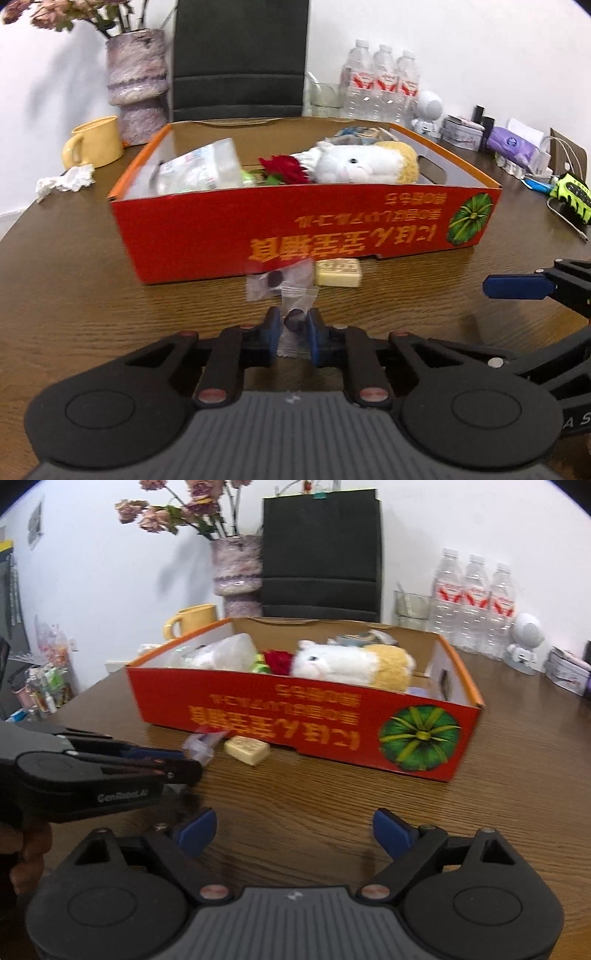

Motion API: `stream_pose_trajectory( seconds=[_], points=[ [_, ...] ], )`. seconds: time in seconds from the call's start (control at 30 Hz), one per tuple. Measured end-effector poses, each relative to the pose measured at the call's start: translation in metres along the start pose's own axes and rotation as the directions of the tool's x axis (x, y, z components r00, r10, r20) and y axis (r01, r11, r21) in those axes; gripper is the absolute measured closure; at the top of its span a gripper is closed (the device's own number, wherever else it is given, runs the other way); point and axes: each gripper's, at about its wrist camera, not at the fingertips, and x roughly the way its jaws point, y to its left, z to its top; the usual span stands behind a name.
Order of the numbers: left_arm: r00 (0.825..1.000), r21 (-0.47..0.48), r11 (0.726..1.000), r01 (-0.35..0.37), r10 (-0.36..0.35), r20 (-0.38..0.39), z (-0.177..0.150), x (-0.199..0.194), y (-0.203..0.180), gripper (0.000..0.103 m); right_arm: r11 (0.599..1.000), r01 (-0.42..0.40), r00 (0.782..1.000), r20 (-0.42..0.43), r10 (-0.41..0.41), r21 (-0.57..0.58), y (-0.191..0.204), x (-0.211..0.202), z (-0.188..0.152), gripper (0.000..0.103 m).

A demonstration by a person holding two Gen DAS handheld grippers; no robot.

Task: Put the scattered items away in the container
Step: 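Grasp a clear sachet with the left tool while the right grasps a small item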

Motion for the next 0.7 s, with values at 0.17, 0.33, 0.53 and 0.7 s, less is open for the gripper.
stream_pose_trajectory(
  seconds=[0.17, 0.33, 0.53, 0.7],
  points=[
    [1.000, -0.025, 1.000, 0.001, 0.000, 0.005, -0.006, -0.009, 0.016, 0.087, 0.996, -0.075, 0.997, -0.002, 0.075, -0.053, 0.022, 0.007, 0.004, 0.023],
    [1.000, -0.045, 0.999, 0.008, -0.008, 0.011, -0.010, -0.016, 0.027, 0.087, 0.990, -0.101, 0.995, -0.036, 0.098, -0.099, 0.042, 0.020, 0.003, 0.052],
    [1.000, -0.038, 0.999, 0.011, -0.010, 0.022, -0.015, -0.021, 0.029, 0.087, 0.983, -0.106, 0.994, -0.033, 0.102, -0.151, 0.050, 0.014, 0.000, 0.092],
    [0.999, -0.025, 1.000, 0.015, -0.014, 0.044, -0.015, -0.027, 0.026, 0.087, 0.988, -0.095, 0.996, -0.014, 0.094, -0.122, 0.043, 0.005, 0.000, 0.092]
  ],
)
